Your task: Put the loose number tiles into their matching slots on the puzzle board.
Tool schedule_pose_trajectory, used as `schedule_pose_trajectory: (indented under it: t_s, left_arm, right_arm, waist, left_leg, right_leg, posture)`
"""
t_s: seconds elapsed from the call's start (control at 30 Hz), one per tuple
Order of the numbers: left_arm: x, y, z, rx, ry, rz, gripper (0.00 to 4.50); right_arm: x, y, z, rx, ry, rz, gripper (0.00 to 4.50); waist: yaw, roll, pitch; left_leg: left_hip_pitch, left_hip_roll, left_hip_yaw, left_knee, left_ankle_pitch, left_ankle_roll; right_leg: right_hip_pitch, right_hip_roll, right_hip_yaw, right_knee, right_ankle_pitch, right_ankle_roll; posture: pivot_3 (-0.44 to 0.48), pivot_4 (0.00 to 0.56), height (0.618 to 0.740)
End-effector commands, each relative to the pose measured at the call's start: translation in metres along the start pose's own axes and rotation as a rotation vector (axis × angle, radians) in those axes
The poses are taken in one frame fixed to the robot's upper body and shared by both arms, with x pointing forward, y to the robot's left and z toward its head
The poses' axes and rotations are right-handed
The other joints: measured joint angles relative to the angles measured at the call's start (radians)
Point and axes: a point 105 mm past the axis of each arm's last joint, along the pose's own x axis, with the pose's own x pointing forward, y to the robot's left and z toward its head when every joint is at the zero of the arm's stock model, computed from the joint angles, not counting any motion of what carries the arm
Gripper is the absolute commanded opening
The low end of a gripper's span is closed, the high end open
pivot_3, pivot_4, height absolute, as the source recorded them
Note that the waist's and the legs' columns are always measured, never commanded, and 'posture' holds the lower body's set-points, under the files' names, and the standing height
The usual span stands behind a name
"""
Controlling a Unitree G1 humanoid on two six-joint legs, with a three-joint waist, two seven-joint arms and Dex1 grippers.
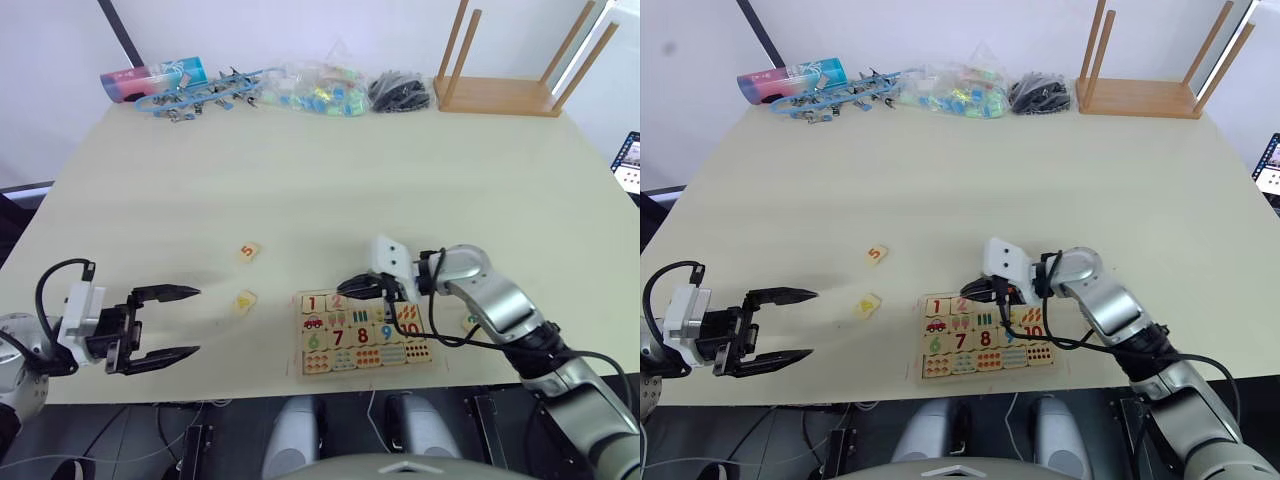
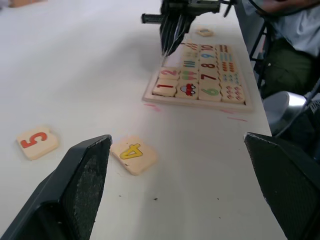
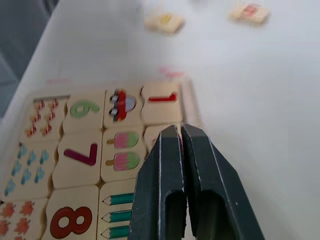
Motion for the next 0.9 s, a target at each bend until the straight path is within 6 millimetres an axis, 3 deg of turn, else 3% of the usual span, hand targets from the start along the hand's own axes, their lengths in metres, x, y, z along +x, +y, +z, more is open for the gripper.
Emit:
schedule_pose_trajectory:
  t_s: [0.03,0.2,0.4,0.53,0.77,0.9]
  left_arm:
    - [-0.006,0.004,0.005,0.010,-0.030,0.029,4.50]
    - [-0.010,0.006,0.004,0.001,-0.053,0.078,4.50]
    - [-0.017,0.005,-0.005,-0.033,-0.052,0.136,4.50]
    - [-0.016,0.006,-0.015,-0.041,-0.020,0.154,4.50]
    - [-0.013,0.009,-0.027,-0.052,0.013,0.184,4.50]
    - [-0.015,0.014,-0.032,-0.063,0.034,0.235,4.50]
  right_arm:
    - [-0.020,-0.002,0.013,-0.027,-0.066,-0.077,0.10]
    - [-0.053,-0.004,0.005,0.004,-0.095,-0.223,0.10]
    - [-0.118,0.005,-0.024,0.096,-0.081,-0.480,0.10]
    - [-0.161,0.024,-0.040,0.124,-0.062,-0.624,1.40]
    - [-0.205,0.052,-0.054,0.161,-0.083,-0.761,4.36]
    - [-0.226,0.071,-0.066,0.185,-0.076,-0.824,4.45]
  waist:
    - [0.000,0.000,0.000]
    - [0.000,0.000,0.000]
    - [0.006,0.000,0.000]
    - [0.011,0.000,0.000]
    - [0.007,0.000,0.000]
    - [0.010,0.000,-0.001]
  left_leg:
    - [0.000,0.000,0.000,0.000,0.000,0.000]
    - [0.000,0.000,0.000,0.000,0.000,0.000]
    - [-0.001,-0.001,-0.001,0.000,0.000,0.000]
    - [0.000,0.000,-0.002,0.000,0.000,0.000]
    - [0.007,0.000,-0.004,-0.001,0.000,0.001]
    - [0.007,0.000,-0.005,-0.001,0.000,0.001]
  right_leg:
    - [0.000,0.000,0.000,0.000,0.000,0.000]
    - [0.000,0.000,0.000,0.000,0.000,0.000]
    - [0.000,0.000,-0.001,-0.001,0.000,0.000]
    - [0.001,0.000,-0.001,0.000,0.000,0.000]
    - [0.007,0.000,0.000,-0.001,0.000,0.000]
    - [0.007,0.000,0.001,-0.001,0.000,0.000]
  posture:
    - [0.000,0.150,0.737]
    - [0.000,0.150,0.737]
    - [0.000,0.150,0.737]
    - [0.000,0.150,0.737]
    - [0.000,0.150,0.737]
    - [0.000,0.150,0.737]
